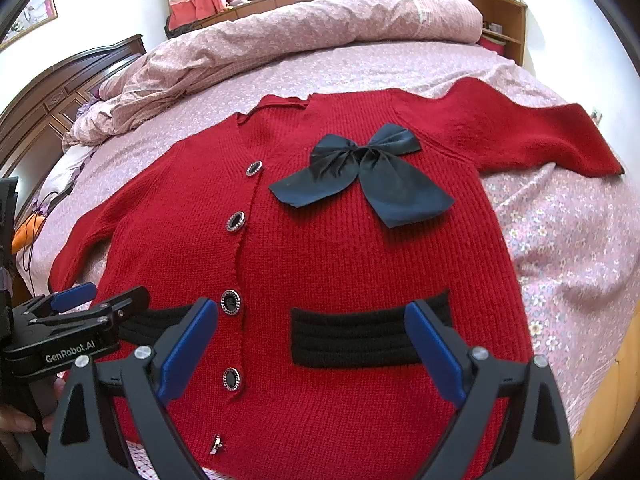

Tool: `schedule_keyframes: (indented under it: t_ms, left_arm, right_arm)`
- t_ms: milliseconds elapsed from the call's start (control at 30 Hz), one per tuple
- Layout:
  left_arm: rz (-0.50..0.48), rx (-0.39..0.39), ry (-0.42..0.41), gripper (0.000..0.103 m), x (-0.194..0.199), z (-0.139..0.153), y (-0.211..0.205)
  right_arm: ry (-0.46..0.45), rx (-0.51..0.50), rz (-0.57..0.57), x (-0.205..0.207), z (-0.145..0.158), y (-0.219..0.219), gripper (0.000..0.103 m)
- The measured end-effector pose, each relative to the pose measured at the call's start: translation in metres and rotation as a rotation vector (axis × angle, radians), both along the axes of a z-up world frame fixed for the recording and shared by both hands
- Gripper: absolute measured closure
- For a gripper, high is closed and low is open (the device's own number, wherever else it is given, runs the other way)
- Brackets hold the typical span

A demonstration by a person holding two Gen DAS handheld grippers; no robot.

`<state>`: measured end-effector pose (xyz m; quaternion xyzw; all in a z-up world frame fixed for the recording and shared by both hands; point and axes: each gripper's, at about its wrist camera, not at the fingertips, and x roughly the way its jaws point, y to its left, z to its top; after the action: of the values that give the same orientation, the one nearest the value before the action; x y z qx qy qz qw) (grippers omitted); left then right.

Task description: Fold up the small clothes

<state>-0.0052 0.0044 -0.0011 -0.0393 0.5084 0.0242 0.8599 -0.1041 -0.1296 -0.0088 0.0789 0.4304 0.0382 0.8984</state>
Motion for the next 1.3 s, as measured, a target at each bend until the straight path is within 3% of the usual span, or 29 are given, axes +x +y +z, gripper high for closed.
schedule_keyframes:
  t_ms: [367,767,1300]
  left_arm:
    - [-0.004,0.012,0.005,0.013,0.003,-0.001,0.000]
    - [-0.016,0.039,0.012,0.013,0.032,0.010,-0.003]
    - [-0.043,-0.006,0.072,0.013,0.092,0.008,-0.034]
  right_arm:
    - [0.000,0.010,-0.003,0.002,0.004,-0.004,0.006]
    - [-0.011,0.038,-0.044,0.014,0.014,-0.036,0.006]
    - [-0.039,-0.004,-0.287,0.046,0.033,-0.170,0.006]
